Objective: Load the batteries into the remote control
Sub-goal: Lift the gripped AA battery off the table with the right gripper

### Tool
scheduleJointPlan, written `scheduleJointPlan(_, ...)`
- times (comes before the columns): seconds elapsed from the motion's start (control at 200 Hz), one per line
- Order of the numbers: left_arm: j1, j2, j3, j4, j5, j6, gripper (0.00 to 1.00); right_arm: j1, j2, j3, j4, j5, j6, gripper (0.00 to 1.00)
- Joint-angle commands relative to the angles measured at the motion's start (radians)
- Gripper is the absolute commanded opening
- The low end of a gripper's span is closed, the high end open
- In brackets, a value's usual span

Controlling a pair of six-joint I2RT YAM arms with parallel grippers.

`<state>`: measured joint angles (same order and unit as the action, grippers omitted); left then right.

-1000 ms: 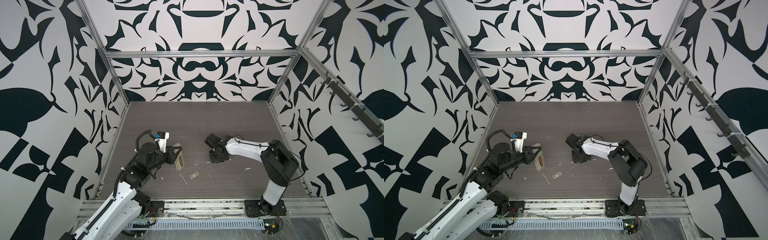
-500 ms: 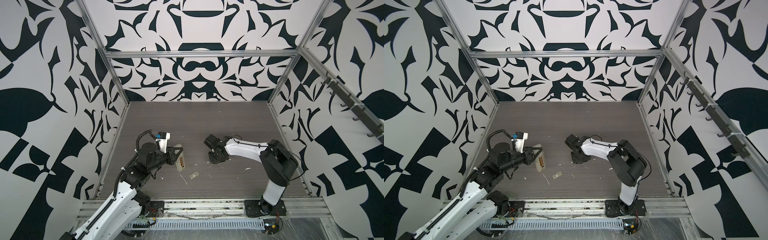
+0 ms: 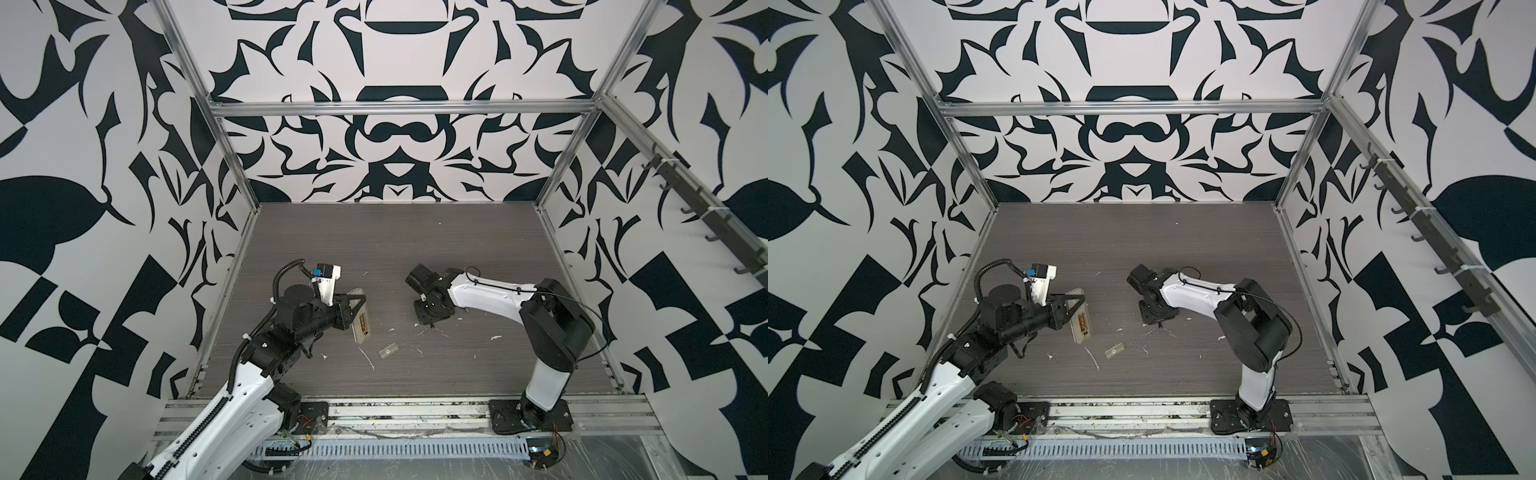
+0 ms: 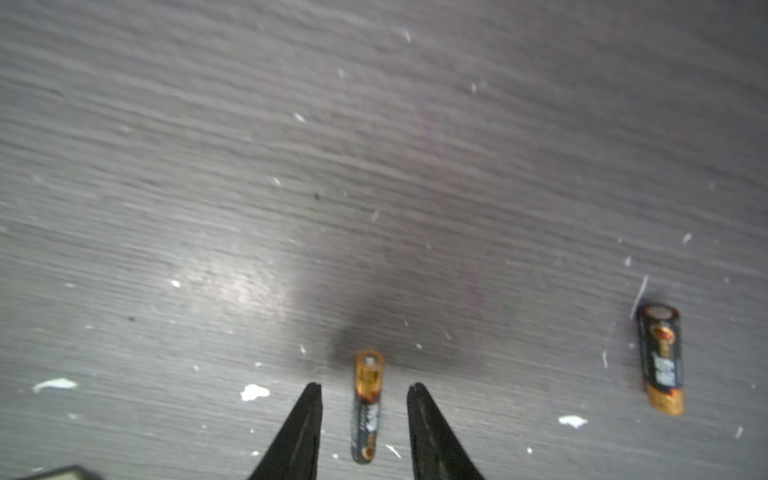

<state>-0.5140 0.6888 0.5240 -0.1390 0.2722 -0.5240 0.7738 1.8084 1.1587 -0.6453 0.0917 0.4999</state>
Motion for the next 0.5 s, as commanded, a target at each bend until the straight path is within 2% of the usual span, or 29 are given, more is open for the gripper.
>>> scheduleJointPlan(0.0,-0.002,-0.003,0.021,0.008,-0.005,0.010,0.03,-0.007,0.012,0.035,-0.025,-0.006,-0.020,0.38)
scheduleJointPlan(0.495,-0.002,0.022,0.014,0.037,0.012,0.003,0.03,-0.037,0.021,0.047,-0.042,-0.003,-0.028,0.33)
